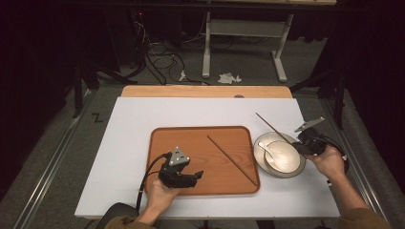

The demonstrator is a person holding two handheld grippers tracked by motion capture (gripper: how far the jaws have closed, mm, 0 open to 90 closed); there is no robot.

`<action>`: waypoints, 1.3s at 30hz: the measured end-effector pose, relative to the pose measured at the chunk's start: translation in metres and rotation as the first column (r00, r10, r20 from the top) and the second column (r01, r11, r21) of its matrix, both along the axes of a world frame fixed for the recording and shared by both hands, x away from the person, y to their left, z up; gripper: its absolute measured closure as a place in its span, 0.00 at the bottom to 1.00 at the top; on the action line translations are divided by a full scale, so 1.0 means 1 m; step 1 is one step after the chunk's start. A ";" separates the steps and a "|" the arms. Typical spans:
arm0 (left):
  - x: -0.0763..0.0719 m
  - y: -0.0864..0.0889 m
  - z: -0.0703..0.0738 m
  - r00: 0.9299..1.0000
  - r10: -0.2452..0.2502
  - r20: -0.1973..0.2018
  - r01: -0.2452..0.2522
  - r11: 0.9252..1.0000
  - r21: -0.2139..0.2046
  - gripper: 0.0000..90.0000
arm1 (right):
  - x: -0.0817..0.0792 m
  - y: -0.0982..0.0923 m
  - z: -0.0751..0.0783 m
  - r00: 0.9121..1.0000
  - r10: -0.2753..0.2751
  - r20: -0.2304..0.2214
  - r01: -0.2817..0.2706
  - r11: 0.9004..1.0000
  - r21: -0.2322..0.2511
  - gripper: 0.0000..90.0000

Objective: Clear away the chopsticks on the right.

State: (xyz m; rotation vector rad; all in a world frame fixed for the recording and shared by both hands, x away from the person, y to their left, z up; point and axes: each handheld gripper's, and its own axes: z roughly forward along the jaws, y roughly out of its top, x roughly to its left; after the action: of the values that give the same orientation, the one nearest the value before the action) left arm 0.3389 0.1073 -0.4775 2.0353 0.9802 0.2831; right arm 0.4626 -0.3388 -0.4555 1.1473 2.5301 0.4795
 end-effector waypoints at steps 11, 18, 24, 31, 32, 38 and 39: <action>0.000 -0.001 -0.001 1.000 0.003 -0.002 -0.003 1.000 -0.002 0.38 | -0.021 0.000 0.025 0.992 -0.047 0.115 0.032 0.991 0.134 0.95; -0.001 -0.001 -0.001 1.000 -0.003 -0.002 0.003 1.000 0.008 0.38 | -0.057 0.020 0.048 0.979 -0.030 0.201 -0.010 0.980 0.198 0.95; 0.000 -0.001 -0.001 1.000 -0.003 -0.005 0.003 1.000 0.004 0.38 | -0.080 0.044 0.051 0.978 0.014 0.208 -0.060 0.975 0.213 0.95; 0.001 0.000 -0.001 1.000 0.005 -0.008 -0.005 1.000 -0.002 0.38 | -0.095 0.070 0.050 0.981 0.068 0.181 -0.111 0.964 0.241 0.95; 0.001 -0.001 -0.001 1.000 0.004 -0.010 -0.004 1.000 -0.001 0.38 | -0.097 0.074 0.049 0.981 0.080 0.178 -0.123 0.962 0.243 0.95; -0.001 -0.001 -0.001 1.000 -0.001 -0.007 0.001 1.000 0.004 0.38 | -0.104 0.110 0.035 0.979 0.154 0.135 -0.181 0.959 0.219 0.95; -0.001 0.000 0.000 1.000 0.002 -0.006 -0.002 1.000 -0.001 0.38 | -0.104 0.115 0.032 0.978 0.168 0.125 -0.191 0.959 0.211 0.95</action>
State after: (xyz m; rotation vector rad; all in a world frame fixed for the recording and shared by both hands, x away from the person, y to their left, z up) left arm 0.3379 0.1068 -0.4780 2.0358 0.9862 0.2778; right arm 0.3586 -0.2239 -0.4238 0.9372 2.5473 0.8658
